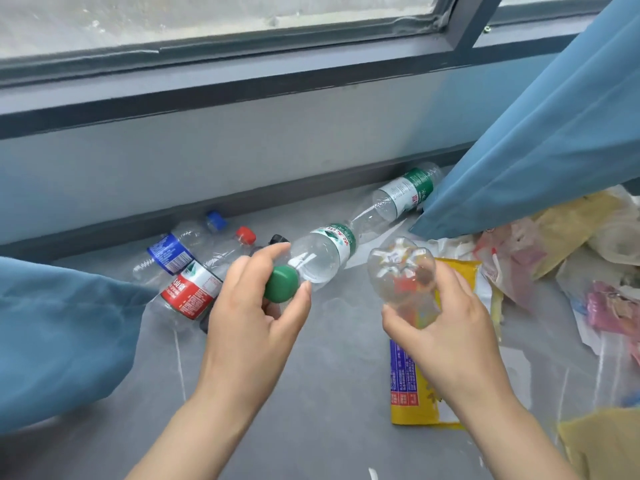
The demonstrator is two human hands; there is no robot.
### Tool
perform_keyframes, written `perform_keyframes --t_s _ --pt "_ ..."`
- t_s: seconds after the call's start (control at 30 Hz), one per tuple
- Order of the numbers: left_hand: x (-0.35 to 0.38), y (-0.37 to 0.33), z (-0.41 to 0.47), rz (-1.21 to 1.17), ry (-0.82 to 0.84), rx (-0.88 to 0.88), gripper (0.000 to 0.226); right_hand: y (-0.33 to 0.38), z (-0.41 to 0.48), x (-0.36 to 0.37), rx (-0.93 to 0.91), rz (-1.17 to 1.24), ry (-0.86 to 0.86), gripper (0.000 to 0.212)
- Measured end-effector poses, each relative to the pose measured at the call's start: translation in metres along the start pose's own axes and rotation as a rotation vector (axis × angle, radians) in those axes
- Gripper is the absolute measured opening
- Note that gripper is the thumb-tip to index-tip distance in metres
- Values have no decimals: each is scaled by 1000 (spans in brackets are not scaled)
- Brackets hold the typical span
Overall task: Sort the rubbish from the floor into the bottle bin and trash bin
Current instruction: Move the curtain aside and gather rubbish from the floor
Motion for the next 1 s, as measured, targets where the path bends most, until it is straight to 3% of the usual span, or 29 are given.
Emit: perform_keyframes --t_s 0.13,0.3,0.63,0.9,1.0 --pt "-11 -37 12 -10 -1 40 23 14 2 -31 34 72 -4 33" --pt "-41 -107 1 62 49 90 22 48 -16 -92 53 86 -3 42" --pt "-153 -306 -37 117 182 142 25 152 -92 -291 190 194 -43 51" --pt "-244 -499 -54 73 282 273 33 252 -143 -482 256 273 -246 48" --pt "-270 -559 -63 24 322 318 30 284 -161 -544 290 303 -379 58"
Point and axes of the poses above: each hand's wrist, its own z-axis towards the middle knuckle, its own x-axis out of the palm, y = z × x, the point moved 1 cm from there along z, towards the middle knuckle, and after that the axes turned 1 degree about -y, right-handed, at the moved point
